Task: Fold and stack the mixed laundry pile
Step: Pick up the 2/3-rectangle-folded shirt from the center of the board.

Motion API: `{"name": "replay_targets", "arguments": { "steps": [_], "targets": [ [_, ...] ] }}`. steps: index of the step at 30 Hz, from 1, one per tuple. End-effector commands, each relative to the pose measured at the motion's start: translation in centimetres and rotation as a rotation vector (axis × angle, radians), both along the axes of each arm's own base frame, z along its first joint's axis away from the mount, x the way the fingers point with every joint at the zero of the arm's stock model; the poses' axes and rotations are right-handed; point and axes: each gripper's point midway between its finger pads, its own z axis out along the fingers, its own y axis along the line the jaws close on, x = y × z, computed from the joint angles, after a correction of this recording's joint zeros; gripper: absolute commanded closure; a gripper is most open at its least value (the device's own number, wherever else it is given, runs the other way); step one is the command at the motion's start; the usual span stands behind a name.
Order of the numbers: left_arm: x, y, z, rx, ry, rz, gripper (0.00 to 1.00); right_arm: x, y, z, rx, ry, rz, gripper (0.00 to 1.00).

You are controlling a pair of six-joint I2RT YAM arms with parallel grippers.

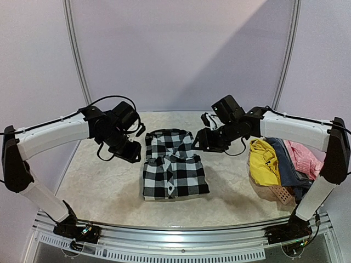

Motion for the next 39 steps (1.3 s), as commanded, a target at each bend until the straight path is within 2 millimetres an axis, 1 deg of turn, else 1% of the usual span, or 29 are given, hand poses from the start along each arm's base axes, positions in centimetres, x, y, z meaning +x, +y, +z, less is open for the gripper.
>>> {"name": "replay_targets", "arguments": {
  "steps": [1,2,3,4,6,7,10,15,18,21,23,25,28,32,36,39],
  "targets": [
    [-1.6,-1.2,1.5,0.081,-0.104,-0.085,0.62,-1.3,-2.9,-0.1,-0.02,0.0,-0.118,0.39],
    [-1.9,-1.8,1.7,0.1,-0.13,-0.12,0.62,-1.7,-3.4,-0.5,-0.021,0.012,-0.144,0.38],
    [-2.4,-2.6,1.9,0.112,-0.159,-0.168,0.61,-2.0,-4.0,-0.1,-0.011,0.006,-0.159,0.38],
    [-3.0,-3.5,2.1,0.123,-0.189,-0.222,0.61,-2.5,-4.5,-0.5,-0.012,0.015,-0.174,0.38],
    [-4.3,-5.6,2.5,0.138,-0.252,-0.338,0.61,-3.1,-5.5,-0.1,0.001,0.014,-0.204,0.37],
    [-4.9,-6.5,2.6,0.141,-0.278,-0.392,0.61,-3.4,-5.9,-0.2,-0.002,0.017,-0.213,0.37],
    [-6.9,-8.9,2.2,0.164,-0.331,-0.534,0.59,-4.3,-7.2,-0.2,-0.008,0.019,-0.239,0.36],
    [-9.4,-11.9,0.5,0.253,-0.36,-0.708,0.55,-5.3,-8.8,0.2,-0.011,0.013,-0.268,0.35],
    [-10.1,-13.1,-0.8,0.31,-0.348,-0.749,0.53,-5.8,-9.5,0.4,-0.01,0.007,-0.282,0.35],
    [-10.9,-14.2,-2.7,0.353,-0.34,-0.81,0.49,-6.1,-10.1,0.4,-0.011,0.004,-0.296,0.34],
    [-10.7,-14.6,-3.7,0.405,-0.364,-0.821,0.46,-6.3,-10.4,0.6,-0.006,0.0,-0.302,0.34],
    [-10.2,-14.7,-4.6,0.461,-0.377,-0.814,0.46,-6.4,-10.7,0.8,-0.008,-0.003,-0.309,0.33],
    [-9.9,-15.1,-6.2,0.502,-0.38,-0.821,0.46,-6.7,-11.0,0.7,-0.016,-0.003,-0.309,0.32],
    [-9.6,-16.0,-7.2,0.546,-0.442,-0.845,0.46,-6.8,-11.3,0.8,-0.022,-0.005,-0.311,0.31],
    [-9.3,-16.4,-8.5,0.581,-0.459,-0.87,0.46,-6.8,-11.3,0.7,-0.026,-0.002,-0.311,0.3],
    [-9.5,-16.8,-9.2,0.577,-0.458,-0.887,0.46,-6.9,-11.4,0.7,-0.029,0.001,-0.313,0.29]
  ]
}}
